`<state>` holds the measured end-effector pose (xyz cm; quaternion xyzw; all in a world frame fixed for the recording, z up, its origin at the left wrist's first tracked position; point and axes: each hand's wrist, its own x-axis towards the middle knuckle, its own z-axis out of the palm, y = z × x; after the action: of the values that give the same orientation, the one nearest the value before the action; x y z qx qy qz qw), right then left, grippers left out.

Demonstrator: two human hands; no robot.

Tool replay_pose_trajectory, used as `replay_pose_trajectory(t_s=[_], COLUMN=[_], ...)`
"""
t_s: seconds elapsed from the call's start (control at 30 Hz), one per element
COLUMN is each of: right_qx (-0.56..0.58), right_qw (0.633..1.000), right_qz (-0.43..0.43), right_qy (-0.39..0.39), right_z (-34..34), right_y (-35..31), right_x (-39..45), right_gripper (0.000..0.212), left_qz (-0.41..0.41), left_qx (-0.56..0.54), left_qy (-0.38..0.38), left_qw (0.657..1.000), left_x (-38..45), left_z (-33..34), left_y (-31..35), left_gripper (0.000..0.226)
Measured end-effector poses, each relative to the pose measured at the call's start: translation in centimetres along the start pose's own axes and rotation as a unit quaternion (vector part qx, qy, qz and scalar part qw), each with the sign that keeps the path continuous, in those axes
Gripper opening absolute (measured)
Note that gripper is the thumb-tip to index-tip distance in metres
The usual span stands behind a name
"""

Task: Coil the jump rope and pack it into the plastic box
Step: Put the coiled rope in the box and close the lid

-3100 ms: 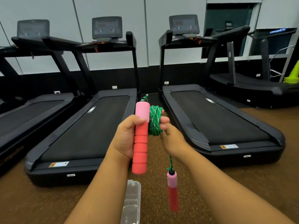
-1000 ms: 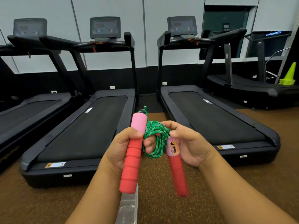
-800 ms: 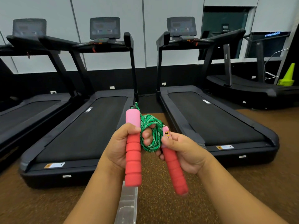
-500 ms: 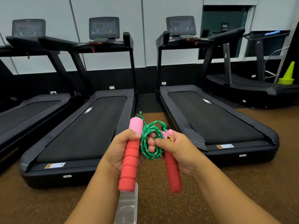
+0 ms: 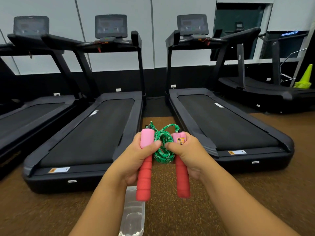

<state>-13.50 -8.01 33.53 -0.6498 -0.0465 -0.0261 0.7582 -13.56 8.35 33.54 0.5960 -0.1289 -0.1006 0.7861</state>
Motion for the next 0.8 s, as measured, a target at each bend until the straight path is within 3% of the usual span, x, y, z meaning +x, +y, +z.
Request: replay_pose_trajectory(t_s=[0.1, 0.23, 0.37, 0.53, 0.6, 0.73, 0.8], right_qx=[0.035, 0.032, 0.042, 0.114, 0.124, 0.128, 0.125], right_qw=[0.999, 0.998, 0.987, 0.962, 0.953, 0.950, 0.948], right_qz=[0.023, 0.063, 0.153, 0.245, 0.272, 0.286, 0.291], right_qy=[0.008, 0.004, -0.002, -0.042, -0.043, -0.006, -0.006], right_z=[1.1, 3.3, 5.6, 7.6, 8.3, 8.9, 9.2], right_y=[0.1, 1.4, 4.0, 9.9, 12.1, 16.0, 18.0], right_x=[0.7, 2.0, 3.1, 5.0, 5.4, 6.3, 7.0], right_gripper=[0.032, 0.044, 0.048, 0.102, 0.098, 0.062, 0.060], left_qz=[0.042, 0.038, -0.008, -0.121, -0.163, -0.212, -0.225], left_qx=[0.084, 0.140, 0.180, 0.133, 0.115, 0.107, 0.112], left_qy=[0.040, 0.099, 0.076, 0.110, 0.129, 0.154, 0.161], left_qw=[0.995, 0.984, 0.981, 0.978, 0.971, 0.959, 0.954], left_x=[0.3, 0.3, -0.1, -0.3, 0.1, 1.6, 2.6], left_z=[-0.5, -2.4, -5.7, -10.0, -11.9, -15.1, -16.6], left_y=[0.0, -0.2, -1.1, -3.3, -4.6, -8.1, -10.1], left_gripper=[0.051, 0.044, 0.026, 0.011, 0.011, 0.012, 0.011])
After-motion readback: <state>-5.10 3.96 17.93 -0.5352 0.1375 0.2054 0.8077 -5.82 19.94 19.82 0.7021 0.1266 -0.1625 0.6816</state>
